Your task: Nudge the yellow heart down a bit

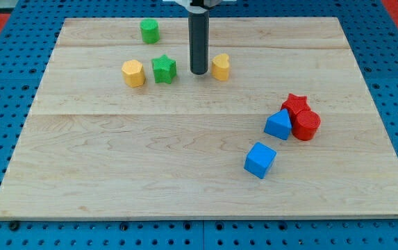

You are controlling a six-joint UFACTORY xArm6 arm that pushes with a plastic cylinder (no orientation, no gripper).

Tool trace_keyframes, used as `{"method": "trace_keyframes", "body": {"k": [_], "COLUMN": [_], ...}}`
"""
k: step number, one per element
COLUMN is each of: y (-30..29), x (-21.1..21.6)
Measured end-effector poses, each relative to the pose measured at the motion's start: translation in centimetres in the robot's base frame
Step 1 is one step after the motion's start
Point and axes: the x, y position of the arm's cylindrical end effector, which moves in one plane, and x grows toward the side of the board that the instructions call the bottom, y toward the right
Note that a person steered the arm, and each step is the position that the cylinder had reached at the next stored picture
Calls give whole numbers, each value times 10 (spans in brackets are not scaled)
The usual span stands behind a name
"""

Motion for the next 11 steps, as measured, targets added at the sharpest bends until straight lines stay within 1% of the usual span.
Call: {"method": "trace_keyframes", "body": {"k": [2,3,4,5,6,7,8,9,10,11], "y": [1,13,12,41,88,82,113,77,59,54], "x": [-21,5,-38,-53,-5,17,-34,-57,-22,-3]}}
